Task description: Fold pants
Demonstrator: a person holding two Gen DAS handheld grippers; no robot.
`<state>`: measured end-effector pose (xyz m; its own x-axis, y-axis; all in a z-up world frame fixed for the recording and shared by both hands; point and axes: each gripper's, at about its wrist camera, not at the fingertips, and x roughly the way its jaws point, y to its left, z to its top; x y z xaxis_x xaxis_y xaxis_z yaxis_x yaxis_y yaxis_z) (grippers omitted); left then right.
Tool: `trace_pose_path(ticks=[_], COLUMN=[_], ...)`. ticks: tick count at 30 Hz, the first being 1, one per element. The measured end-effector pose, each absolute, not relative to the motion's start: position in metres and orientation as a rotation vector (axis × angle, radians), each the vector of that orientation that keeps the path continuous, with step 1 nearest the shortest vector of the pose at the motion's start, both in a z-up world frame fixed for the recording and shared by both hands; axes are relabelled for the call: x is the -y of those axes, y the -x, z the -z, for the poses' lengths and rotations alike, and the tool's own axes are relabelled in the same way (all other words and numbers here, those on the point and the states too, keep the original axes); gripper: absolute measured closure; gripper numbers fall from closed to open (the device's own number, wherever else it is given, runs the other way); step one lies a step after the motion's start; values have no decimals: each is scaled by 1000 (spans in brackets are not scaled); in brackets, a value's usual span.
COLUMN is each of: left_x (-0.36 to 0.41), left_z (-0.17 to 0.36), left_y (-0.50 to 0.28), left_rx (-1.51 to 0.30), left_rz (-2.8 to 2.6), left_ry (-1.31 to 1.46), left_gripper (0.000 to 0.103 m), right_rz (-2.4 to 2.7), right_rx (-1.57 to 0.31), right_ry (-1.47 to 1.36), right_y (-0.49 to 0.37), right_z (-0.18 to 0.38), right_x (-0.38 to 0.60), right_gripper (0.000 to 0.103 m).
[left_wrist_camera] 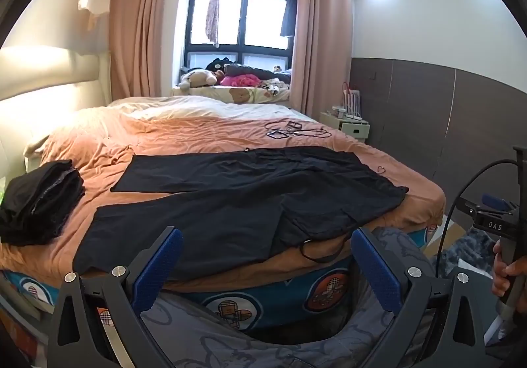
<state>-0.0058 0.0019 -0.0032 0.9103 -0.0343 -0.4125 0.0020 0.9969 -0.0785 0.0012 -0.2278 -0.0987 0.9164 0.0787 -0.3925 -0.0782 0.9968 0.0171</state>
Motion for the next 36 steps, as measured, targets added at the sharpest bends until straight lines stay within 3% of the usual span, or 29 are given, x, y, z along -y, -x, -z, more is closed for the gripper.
trace_pose_path(ticks=[36], left_x=[-12], left_z=[2], left_y=[16], left_rx=[-409], left_rz=[4], left_ry=[103], left_gripper=[0], right_rz=[-68], right_rx=[-393], right_ry=[59], right_y=[4], right_z=[102], right_x=[218], right_gripper=[0])
